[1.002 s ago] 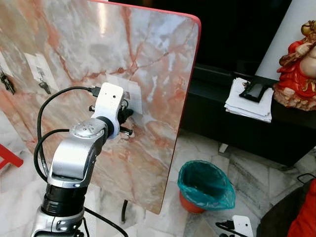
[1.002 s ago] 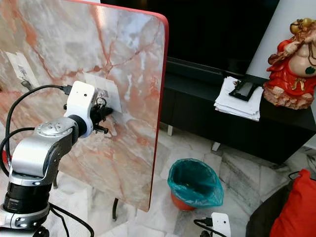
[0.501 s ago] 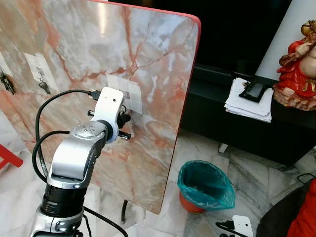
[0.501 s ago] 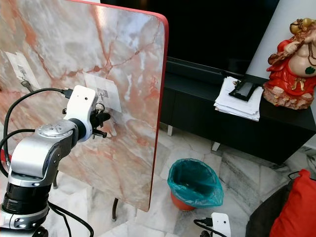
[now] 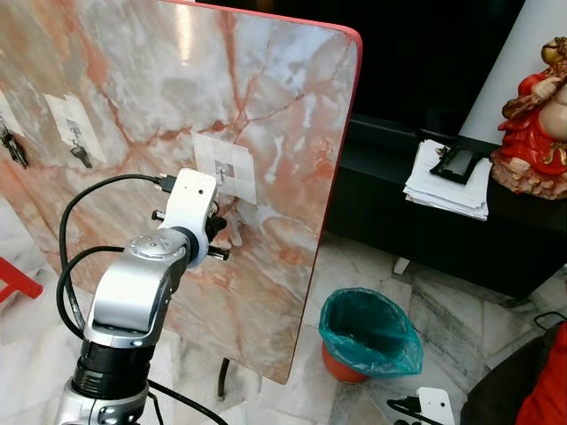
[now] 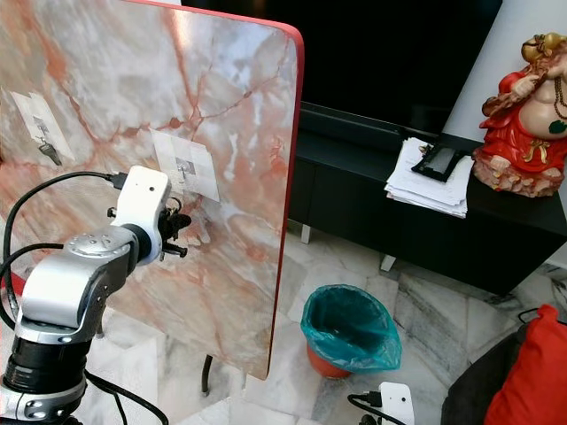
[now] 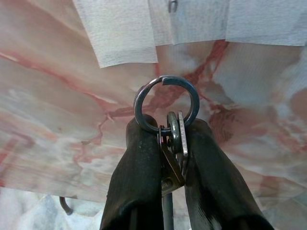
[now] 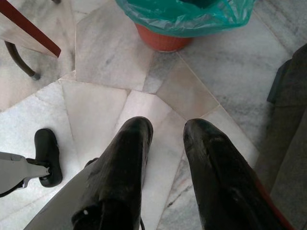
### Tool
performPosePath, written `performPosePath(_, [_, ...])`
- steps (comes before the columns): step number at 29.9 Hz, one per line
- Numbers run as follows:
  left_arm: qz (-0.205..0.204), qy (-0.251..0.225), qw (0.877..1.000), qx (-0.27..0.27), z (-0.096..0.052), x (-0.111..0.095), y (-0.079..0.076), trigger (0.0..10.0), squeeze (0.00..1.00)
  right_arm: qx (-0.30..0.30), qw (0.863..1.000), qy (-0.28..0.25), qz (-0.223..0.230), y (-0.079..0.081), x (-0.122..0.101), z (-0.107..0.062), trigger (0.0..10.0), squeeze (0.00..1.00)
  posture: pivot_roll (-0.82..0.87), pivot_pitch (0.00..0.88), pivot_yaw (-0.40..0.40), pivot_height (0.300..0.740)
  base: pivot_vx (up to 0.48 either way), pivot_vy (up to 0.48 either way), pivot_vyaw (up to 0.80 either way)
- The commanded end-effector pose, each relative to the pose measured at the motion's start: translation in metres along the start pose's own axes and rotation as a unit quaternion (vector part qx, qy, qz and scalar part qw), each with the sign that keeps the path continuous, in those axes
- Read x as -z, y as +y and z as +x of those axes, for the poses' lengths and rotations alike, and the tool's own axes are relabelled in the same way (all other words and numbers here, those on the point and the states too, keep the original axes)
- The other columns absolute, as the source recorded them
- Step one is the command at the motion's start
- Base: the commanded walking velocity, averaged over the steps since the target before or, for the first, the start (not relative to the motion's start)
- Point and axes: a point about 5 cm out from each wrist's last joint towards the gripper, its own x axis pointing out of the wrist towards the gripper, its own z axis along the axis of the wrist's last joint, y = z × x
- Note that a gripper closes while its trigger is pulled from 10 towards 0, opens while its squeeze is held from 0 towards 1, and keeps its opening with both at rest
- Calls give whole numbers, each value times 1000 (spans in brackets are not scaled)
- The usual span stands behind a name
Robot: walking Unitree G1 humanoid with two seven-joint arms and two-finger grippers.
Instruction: Hang keys on a hook
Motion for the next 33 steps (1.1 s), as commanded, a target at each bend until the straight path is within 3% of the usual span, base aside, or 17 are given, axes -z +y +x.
performPosePath(1, [12, -17, 1000, -5, -3, -5, -1, 10000, 0, 7, 1000, -1, 2, -5, 0, -1, 10000, 0, 13, 0, -91, 740, 0, 0, 0])
performPosePath(9, [64, -54, 996, -12, -6, -13, -6, 10000, 0, 6, 1000, -1, 2, -4, 0, -1, 10000, 0, 12, 0, -92, 740, 0, 0, 0])
performPosePath(33, [46, -76, 996, -20, -5, -28, -3, 10000, 0, 6, 1000, -1, 2, -5, 0, -1, 10000, 0, 7, 0, -94, 740, 0, 0, 0])
